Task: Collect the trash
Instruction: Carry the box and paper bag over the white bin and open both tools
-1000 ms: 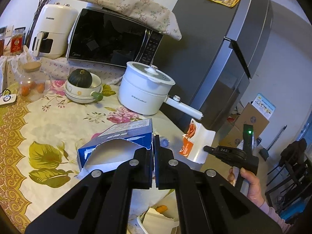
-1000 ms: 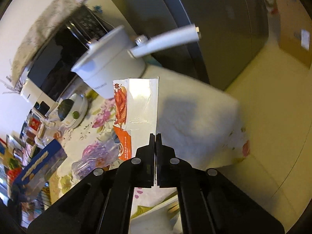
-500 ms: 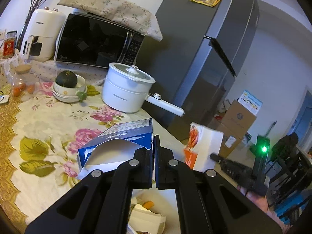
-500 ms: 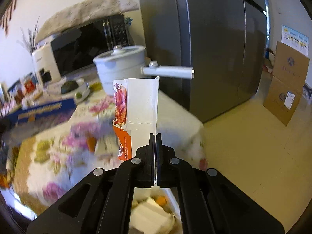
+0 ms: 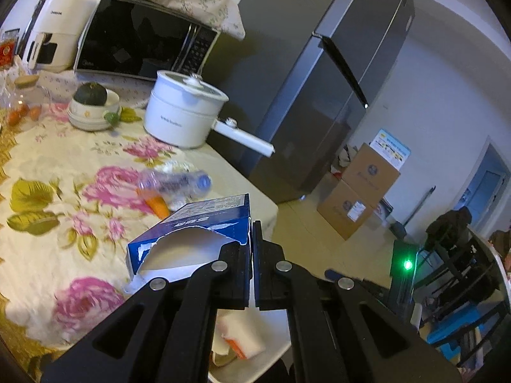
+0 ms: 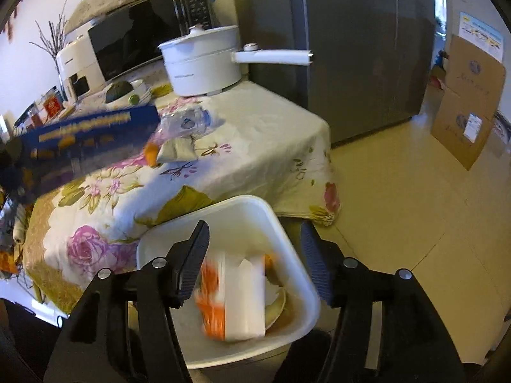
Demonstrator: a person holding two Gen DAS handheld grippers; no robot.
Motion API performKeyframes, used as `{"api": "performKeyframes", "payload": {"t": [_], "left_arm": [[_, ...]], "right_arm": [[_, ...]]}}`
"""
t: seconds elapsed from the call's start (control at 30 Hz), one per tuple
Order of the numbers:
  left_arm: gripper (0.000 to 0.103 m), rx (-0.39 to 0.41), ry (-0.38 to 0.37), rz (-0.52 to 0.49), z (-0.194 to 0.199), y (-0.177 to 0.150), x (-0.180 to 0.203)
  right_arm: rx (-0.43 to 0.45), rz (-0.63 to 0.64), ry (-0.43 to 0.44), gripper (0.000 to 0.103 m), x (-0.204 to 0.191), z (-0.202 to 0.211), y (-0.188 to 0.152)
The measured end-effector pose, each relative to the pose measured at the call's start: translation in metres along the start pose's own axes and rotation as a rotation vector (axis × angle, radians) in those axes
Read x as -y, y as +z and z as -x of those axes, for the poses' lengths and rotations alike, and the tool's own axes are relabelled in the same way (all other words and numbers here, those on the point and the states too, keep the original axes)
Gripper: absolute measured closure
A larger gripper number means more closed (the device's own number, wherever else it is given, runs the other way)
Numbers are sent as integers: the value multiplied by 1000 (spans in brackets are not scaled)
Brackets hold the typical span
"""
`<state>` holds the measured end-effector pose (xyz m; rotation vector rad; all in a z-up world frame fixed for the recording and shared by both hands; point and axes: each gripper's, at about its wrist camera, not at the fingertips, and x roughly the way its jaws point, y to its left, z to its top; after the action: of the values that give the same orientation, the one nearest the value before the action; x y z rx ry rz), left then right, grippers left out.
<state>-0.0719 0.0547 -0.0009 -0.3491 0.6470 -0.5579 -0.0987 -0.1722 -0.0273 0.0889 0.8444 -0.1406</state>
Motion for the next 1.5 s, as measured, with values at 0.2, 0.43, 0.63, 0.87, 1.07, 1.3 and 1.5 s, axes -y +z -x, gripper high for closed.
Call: {"api": "performKeyframes", "payload": {"t": [0.2, 0.43, 0.63, 0.87, 1.07, 1.3, 1.5], "left_arm": [[102, -62, -11, -9, -15, -18, 9], [102, -151, -25, -32, -39, -34, 20], [102, -240, -29, -38, -66, -51, 24], [102, -306, -21, -47, -88, -62, 26], [100, -369, -5, -27, -104, -71, 20], [54, -384, -2, 1, -105, -72, 14], [41, -393, 1, 51, -102, -69, 2]], "right_arm": [[44, -45, -129, 19, 18, -1, 1], [77, -138, -208, 7, 43, 1, 5], [61, -172, -229, 7, 53, -4, 5], [65, -146, -252, 7, 48, -6, 6], [50, -153, -259, 7, 51, -10, 7], [32, -146, -249, 7, 45, -16, 9], [15, -126, -236, 7, 36, -22, 14]]}}
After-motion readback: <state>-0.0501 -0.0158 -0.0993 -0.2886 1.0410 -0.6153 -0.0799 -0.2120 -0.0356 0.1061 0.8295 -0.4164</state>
